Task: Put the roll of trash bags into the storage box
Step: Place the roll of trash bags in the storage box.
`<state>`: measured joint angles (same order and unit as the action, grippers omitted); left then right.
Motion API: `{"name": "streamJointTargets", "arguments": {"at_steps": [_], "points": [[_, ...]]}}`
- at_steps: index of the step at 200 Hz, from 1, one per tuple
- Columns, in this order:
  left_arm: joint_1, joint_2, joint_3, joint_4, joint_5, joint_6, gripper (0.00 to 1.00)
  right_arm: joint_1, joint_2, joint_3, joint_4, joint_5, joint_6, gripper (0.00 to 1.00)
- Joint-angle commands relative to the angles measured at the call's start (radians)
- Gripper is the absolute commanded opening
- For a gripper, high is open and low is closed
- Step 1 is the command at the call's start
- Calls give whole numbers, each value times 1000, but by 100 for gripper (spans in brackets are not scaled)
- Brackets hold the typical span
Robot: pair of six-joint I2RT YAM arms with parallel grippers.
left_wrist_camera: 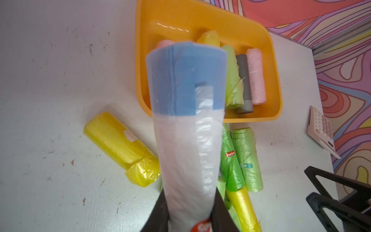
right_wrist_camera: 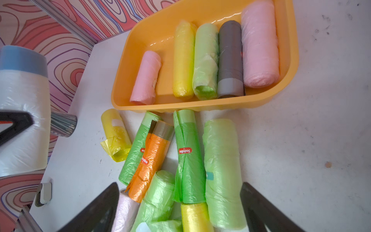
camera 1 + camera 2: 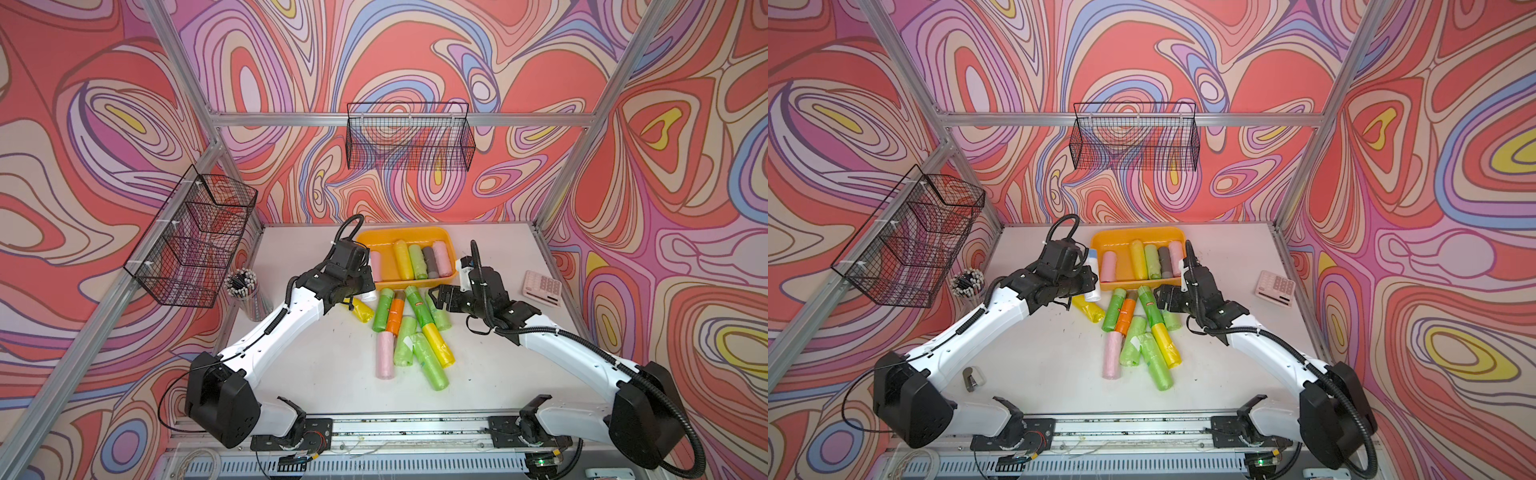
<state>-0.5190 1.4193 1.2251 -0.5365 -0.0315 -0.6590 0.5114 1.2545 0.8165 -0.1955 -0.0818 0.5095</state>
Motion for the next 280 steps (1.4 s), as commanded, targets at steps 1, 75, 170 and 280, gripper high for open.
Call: {"name": "streamJointTargets", "arguments": {"at_steps": [1, 75, 170, 280], "points": [[-23, 56, 68, 2, -55, -16, 10, 0, -29, -10, 0, 0, -24, 97], [-55, 319, 241, 41, -86, -27, 9, 0, 8, 27, 16, -145, 0, 97], [-56, 566, 512, 13, -157, 51, 9, 0, -63, 37, -105, -162, -12, 97], [-55, 752, 739, -74, -205, 127, 8, 0, -146, 7, -171, -141, -37, 97]]}}
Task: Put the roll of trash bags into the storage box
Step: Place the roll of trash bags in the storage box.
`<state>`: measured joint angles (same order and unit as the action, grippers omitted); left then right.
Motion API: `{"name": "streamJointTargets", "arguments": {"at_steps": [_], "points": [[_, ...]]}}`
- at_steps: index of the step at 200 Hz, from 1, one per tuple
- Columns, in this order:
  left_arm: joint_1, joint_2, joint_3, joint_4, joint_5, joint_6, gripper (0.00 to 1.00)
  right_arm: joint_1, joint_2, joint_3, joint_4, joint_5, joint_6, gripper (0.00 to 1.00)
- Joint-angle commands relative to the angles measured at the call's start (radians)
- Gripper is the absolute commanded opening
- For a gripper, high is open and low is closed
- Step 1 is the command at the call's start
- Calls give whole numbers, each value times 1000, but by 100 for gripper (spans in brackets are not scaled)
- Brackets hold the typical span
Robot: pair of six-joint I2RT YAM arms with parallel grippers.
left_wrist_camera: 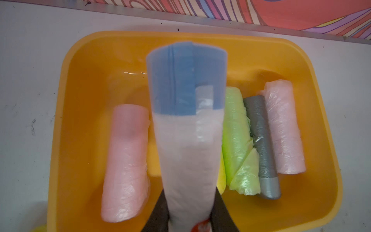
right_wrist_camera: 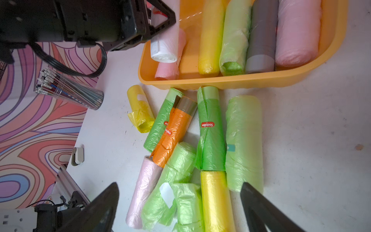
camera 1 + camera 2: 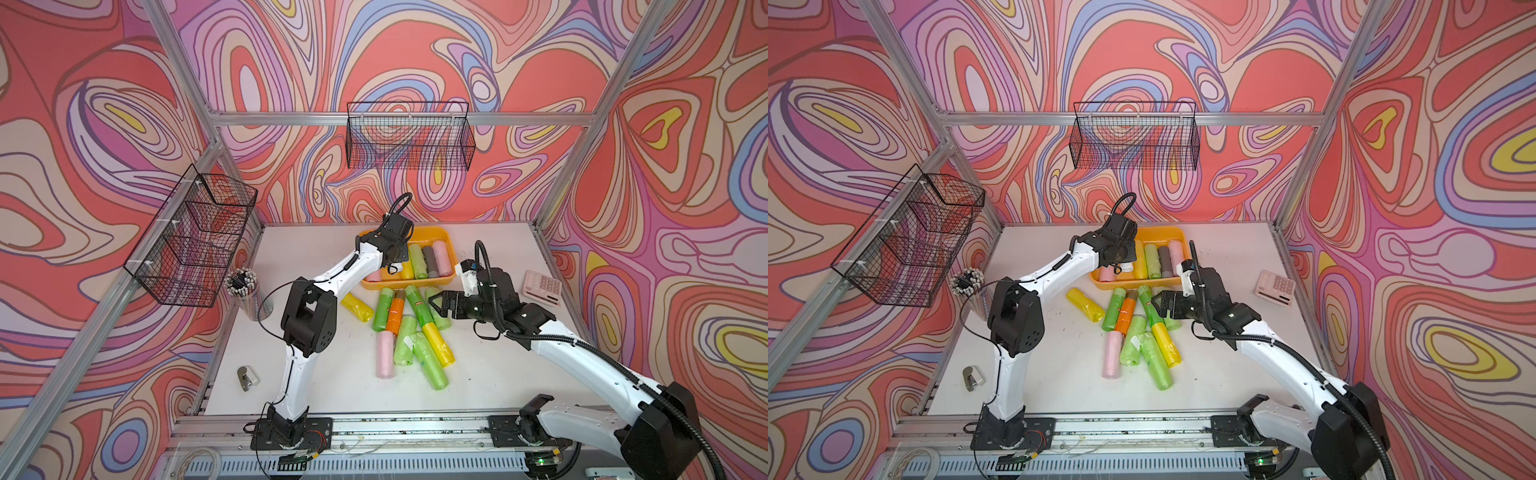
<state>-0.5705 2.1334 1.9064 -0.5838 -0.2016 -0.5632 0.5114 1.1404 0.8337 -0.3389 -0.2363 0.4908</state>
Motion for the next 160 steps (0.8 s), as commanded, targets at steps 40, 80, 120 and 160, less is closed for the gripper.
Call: {"name": "streamJointTargets", "arguments": {"at_steps": [40, 80, 120, 160], "points": [[-3, 109, 143, -91, -63, 62, 8, 0, -47, -18, -29, 18, -10, 97], [3, 138, 161, -110, -94, 74, 8, 1, -55, -25, -34, 24, 2, 97], [10, 163, 172, -123, -100, 74, 8, 0, -59, -27, -40, 32, 9, 97], [26, 218, 243, -200, -142, 92, 8, 0, -64, -33, -42, 25, 14, 97]]}}
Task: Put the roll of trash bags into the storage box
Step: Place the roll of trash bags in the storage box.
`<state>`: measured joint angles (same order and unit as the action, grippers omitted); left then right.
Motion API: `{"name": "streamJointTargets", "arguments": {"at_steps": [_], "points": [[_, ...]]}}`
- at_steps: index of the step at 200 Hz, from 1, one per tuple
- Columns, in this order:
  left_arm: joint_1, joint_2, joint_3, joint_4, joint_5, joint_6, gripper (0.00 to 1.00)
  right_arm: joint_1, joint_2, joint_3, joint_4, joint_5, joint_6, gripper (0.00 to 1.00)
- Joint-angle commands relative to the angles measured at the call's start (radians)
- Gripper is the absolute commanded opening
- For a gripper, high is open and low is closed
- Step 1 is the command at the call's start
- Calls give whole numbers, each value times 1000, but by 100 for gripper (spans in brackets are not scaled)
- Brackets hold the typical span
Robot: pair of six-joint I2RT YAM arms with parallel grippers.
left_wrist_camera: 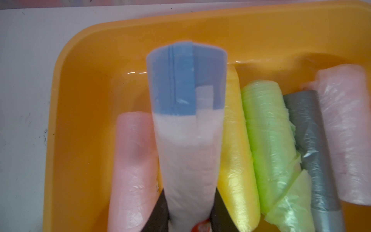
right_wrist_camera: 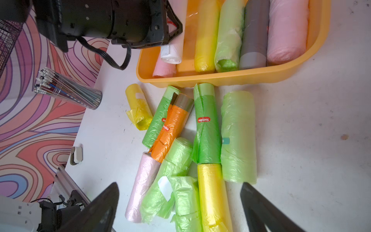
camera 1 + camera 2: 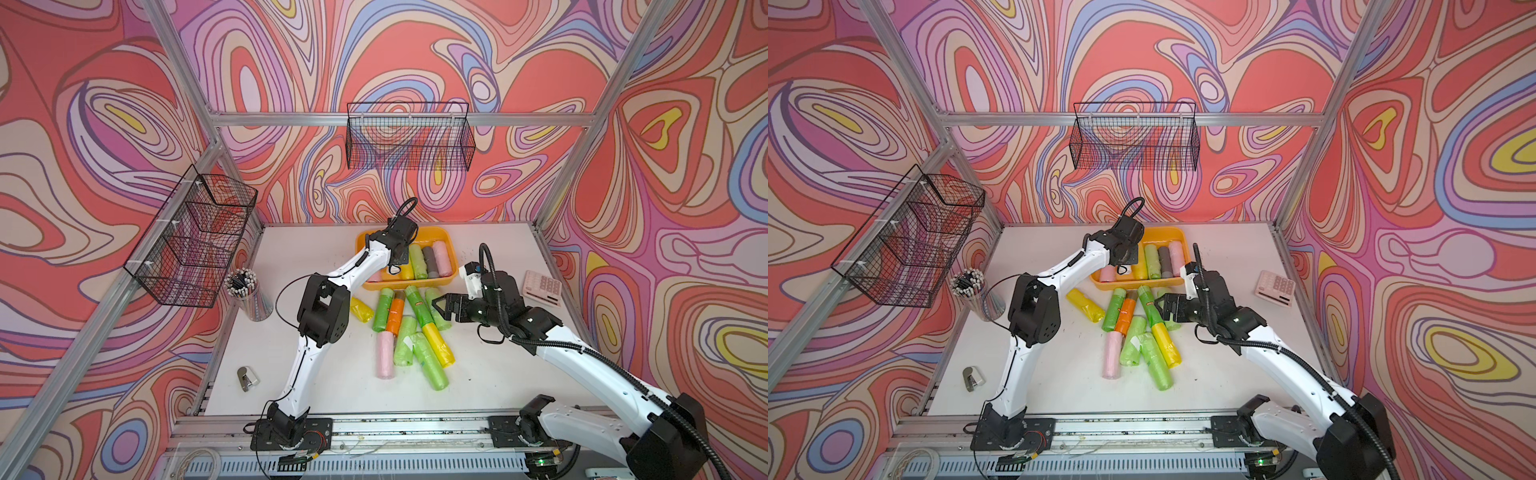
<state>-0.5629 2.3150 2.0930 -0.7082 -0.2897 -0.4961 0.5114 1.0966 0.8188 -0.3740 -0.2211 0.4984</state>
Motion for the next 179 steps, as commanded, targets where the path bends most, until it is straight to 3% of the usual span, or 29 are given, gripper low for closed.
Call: {"name": "streamJointTargets", "arguments": {"at_steps": [1, 60, 111, 179], "points": [[18, 39, 58, -76, -54, 26, 9, 0, -21, -18, -7, 10, 6, 97], [43, 126, 159, -162, -68, 50, 9, 0, -6, -21, 7, -5, 24, 97], [66, 145, 162, -181, -81, 56, 10, -1, 5, -17, 9, -11, 31, 97], [71, 129, 160, -149, -75, 86, 34, 1, 38, -2, -8, -41, 29, 98]]}}
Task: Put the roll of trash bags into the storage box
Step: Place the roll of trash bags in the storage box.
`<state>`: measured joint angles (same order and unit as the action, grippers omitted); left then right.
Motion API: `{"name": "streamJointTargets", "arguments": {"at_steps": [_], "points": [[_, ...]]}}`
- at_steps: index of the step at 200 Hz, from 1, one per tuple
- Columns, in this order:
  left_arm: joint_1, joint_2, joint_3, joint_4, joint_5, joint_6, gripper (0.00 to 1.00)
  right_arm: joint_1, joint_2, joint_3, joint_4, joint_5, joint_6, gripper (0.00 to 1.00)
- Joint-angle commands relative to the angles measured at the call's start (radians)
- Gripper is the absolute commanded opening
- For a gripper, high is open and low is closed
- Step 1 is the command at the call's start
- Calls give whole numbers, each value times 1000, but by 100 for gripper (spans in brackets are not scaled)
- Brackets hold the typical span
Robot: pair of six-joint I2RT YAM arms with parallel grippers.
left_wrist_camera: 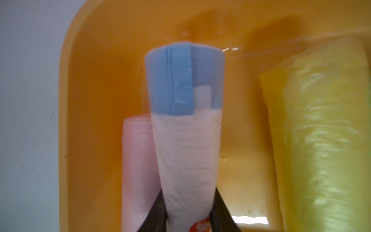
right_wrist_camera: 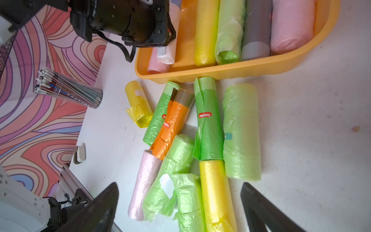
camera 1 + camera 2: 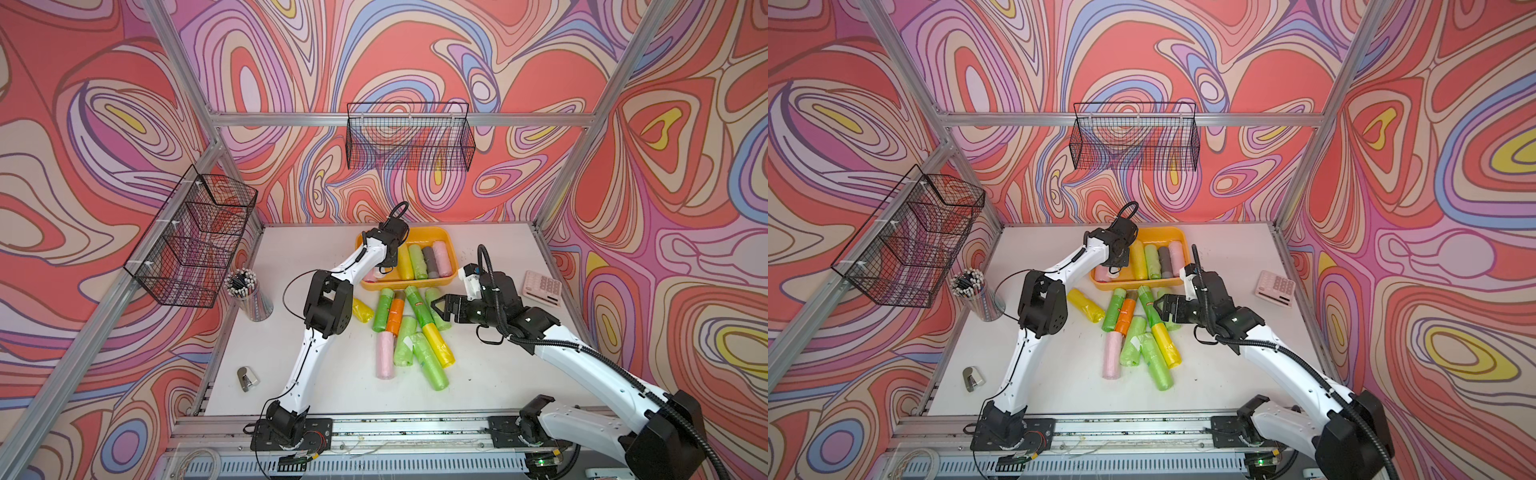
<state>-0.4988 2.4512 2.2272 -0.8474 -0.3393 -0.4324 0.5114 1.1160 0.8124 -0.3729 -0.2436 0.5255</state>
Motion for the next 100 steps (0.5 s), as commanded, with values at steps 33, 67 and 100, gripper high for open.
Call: {"name": "streamJointTargets", "arguments": {"at_steps": [33, 67, 100], "points": [[5, -19, 24, -18, -38, 26, 43, 0, 34, 23, -56, 12, -18, 98], [5, -57, 8, -7, -40, 38, 47, 0, 23, 40, -82, 36, -22, 98], [5, -141, -65, 30, -9, 47, 58, 0, 31, 55, -128, 59, -33, 98]]}}
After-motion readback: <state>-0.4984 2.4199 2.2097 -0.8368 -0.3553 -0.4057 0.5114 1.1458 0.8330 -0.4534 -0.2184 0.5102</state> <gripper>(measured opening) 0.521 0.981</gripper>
